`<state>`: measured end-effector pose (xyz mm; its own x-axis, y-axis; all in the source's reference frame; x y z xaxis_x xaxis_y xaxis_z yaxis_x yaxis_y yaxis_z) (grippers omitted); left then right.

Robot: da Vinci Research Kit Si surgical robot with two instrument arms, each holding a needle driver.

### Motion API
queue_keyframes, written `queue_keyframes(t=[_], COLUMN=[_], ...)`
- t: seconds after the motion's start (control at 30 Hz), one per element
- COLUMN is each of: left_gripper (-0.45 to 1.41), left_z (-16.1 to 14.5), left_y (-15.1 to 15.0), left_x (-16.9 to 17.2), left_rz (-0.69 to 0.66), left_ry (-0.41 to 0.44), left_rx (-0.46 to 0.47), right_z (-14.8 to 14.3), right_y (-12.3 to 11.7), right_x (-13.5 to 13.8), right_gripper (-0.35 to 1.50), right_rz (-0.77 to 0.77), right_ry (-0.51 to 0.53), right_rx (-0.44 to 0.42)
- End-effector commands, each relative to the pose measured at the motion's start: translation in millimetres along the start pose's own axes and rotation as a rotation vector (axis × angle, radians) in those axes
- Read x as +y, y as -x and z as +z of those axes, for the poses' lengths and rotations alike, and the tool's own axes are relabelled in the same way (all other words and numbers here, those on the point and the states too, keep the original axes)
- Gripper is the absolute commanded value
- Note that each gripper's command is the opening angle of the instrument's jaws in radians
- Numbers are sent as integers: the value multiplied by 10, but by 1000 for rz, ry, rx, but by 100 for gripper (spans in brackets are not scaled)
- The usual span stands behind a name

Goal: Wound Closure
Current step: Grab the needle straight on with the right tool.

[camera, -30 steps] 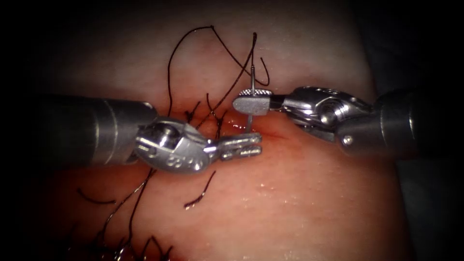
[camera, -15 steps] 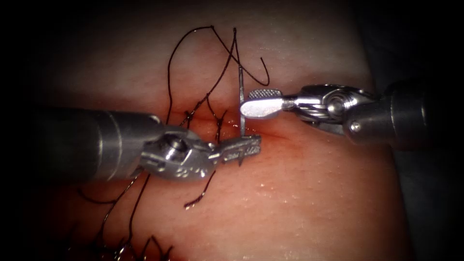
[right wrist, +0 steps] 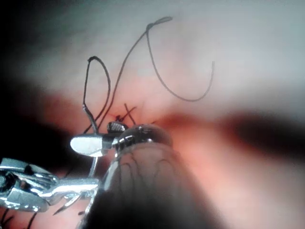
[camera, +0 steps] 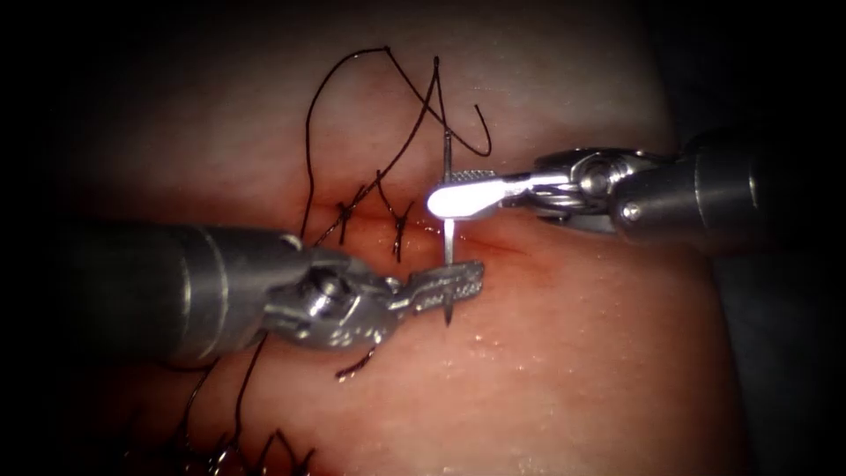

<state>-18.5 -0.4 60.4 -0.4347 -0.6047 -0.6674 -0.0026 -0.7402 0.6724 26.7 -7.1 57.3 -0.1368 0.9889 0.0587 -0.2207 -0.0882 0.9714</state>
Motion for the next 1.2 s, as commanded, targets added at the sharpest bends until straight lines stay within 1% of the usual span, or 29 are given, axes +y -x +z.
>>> queue_keyframes(t=[0.03,0.3,0.43,0.53,0.57,0.63,0.73,1.0,1.03,1.07,1.1,1.13,1.2], left_gripper=[-45,-45,-45,-45,-45,-45,-45,-45,-3,47,71,91,103], left_z=[6,7,8,7,7,7,6,6,7,7,7,6,5], left_y=[1,0,-1,-1,-1,-2,-2,-2,-2,-2,-1,-1,0], left_x=[3,5,5,5,5,5,5,4,4,4,3,2,2], left_rz=[0,2,3,2,2,3,3,3,-22,-57,-104,-194,-266], left_ry=[-2,-2,-2,-2,-2,-2,-2,-2,-2,5,9,10,12], left_rx=[7,6,5,5,4,4,5,4,4,5,7,13,27], right_z=[10,16,18,19,20,19,17,9,8,6,3,0,-5], right_y=[4,7,8,10,10,11,11,6,5,4,1,-2,-4], right_x=[3,0,1,4,5,6,7,7,7,7,7,8,10], right_gripper=[93,96,89,69,54,-35,-35,-35,-35,-35,-35,-35,-35], right_rz=[-1,-2,-4,-7,-7,-8,-7,-2,-1,0,2,10,-5], right_ry=[0,-6,-7,-2,6,29,58,100,99,102,106,109,114], right_rx=[4,6,6,3,3,7,-3,34,40,45,59,64,85])
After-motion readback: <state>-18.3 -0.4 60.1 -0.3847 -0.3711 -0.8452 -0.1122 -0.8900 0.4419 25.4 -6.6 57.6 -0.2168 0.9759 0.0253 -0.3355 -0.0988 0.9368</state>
